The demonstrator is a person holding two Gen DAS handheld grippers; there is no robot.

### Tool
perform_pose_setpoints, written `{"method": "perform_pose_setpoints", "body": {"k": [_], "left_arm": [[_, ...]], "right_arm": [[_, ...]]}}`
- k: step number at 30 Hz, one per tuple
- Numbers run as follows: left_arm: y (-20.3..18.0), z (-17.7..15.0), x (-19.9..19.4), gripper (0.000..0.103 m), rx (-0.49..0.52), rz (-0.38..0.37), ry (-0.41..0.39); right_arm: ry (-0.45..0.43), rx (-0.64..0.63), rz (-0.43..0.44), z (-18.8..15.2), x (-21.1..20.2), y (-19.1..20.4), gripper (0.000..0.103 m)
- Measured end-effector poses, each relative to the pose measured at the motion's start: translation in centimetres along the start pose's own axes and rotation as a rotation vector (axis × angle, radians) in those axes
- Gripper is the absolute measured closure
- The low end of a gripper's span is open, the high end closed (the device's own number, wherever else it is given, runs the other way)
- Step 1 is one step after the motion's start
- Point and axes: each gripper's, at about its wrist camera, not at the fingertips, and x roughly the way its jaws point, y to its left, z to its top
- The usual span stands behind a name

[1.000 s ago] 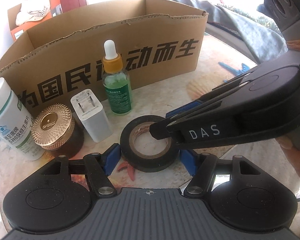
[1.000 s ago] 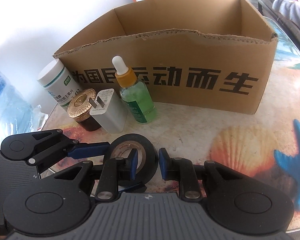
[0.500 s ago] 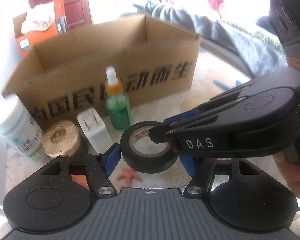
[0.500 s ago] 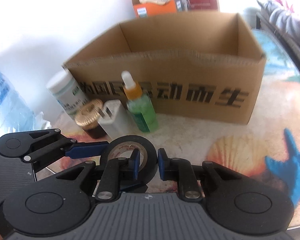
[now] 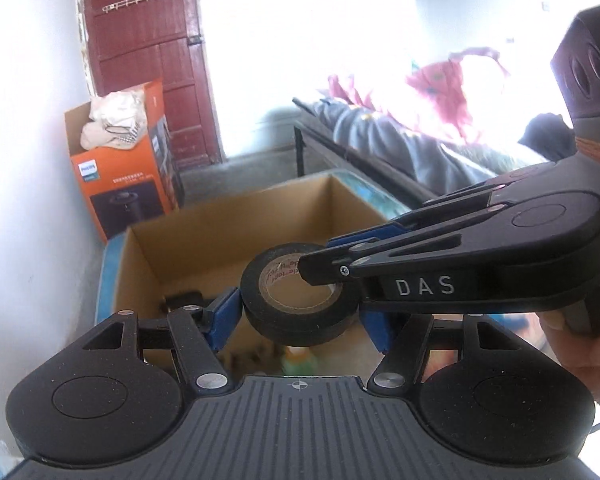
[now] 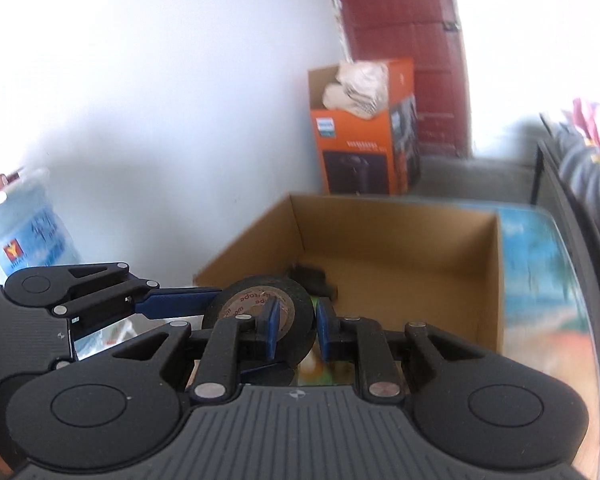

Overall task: Organize rigid objects
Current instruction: 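Carry the black tape roll into the box and open the right gripper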

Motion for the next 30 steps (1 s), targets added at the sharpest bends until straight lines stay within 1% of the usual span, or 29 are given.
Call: {"method": "perform_pose_setpoints", "body": {"k": [3,6,9,13,16,19,23,26,30], "left_arm": [[1.4,1.9,1.4,0.039,-0.030,-0.006,0.024],[3.1,3.4,3.7,0.039,-0.077,-0.021,0.083],[4.6,3.5,6.4,0.039,-0.120,-0.041,0.163],[6.6,3.4,10.7,0.039,-0.200,-0.076,0.292],[7.8,3.4,13.4,0.039,-0.254,-0.084,0.363],[8.7,4.0,16.1,0.039,-0.284,-0.070,0.417],[9.3,5.1,19.8,0.039,-0.289,-0.029,0.474],[9.8,5.4,22.3,0.039,-0.300,-0.002,0.510],[10.1,5.4,24.5,0.039,-0.288,0.034,0.543]], "right_arm": [[0.011,-0.020,0.015,2.4,1.4,-0.5,0.081],[0.059,-0.015,0.033,4.3,3.7,-1.3,0.081],[0.139,-0.001,0.046,5.5,6.8,-2.4,0.081],[0.267,0.064,0.069,5.8,11.6,-4.6,0.081],[0.344,0.112,0.075,6.0,14.8,-6.2,0.081],[0.409,0.162,0.079,6.5,18.1,-8.2,0.082],[0.473,0.215,0.076,7.0,22.4,-10.4,0.082],[0.501,0.236,0.068,7.3,24.9,-11.6,0.082],[0.522,0.230,0.055,7.4,27.1,-12.4,0.082]]}}
